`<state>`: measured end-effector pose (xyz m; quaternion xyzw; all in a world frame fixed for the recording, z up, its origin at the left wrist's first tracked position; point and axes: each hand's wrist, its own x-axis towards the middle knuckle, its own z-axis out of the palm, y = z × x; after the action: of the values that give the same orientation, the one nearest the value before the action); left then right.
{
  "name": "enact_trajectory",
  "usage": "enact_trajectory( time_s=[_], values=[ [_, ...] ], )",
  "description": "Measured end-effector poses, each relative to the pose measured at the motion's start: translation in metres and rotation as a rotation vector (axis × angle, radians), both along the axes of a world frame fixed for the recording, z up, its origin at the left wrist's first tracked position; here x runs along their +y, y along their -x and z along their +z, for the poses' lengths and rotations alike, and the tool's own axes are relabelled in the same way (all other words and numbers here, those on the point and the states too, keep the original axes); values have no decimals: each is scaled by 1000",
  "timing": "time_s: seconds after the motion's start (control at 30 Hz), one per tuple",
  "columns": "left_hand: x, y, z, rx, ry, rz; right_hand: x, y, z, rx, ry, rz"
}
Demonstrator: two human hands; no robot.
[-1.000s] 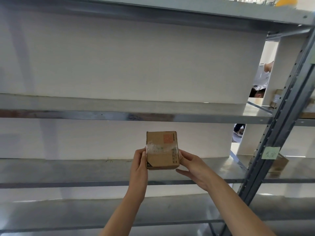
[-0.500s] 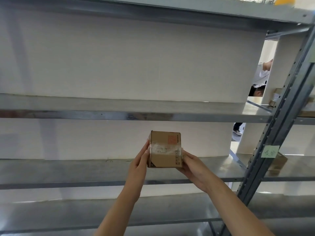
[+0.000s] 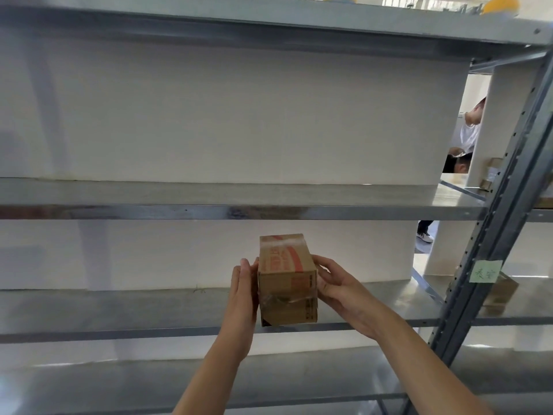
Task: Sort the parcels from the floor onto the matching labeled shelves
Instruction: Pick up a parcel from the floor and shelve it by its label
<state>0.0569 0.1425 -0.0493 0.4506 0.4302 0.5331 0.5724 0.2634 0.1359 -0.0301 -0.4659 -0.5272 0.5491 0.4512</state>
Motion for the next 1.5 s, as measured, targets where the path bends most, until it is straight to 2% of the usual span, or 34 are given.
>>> enact_trajectory(
  time_s=[0.17,0.47,0.8,0.97,1.17,1.5],
  values=[
    [-2,1,4,-29,-20,-56,3,-5,-3,-8,-40,15],
    [-3,5,-1,-114,-45,-130,7,6,6,-147,-172,-49],
    [7,17,-14,-84,-119,-141,19,8,-7,0,-109,-79],
    [6,21,-17,-56,-195,-139,23,10,-9,-27,-135,-62],
    [5,22,-14,-111,-264,-128,24,10,-9,-79,-189,-26],
    [3,41,-10,-43,-381,-218,12,17,-21,54,-149,28]
  ],
)
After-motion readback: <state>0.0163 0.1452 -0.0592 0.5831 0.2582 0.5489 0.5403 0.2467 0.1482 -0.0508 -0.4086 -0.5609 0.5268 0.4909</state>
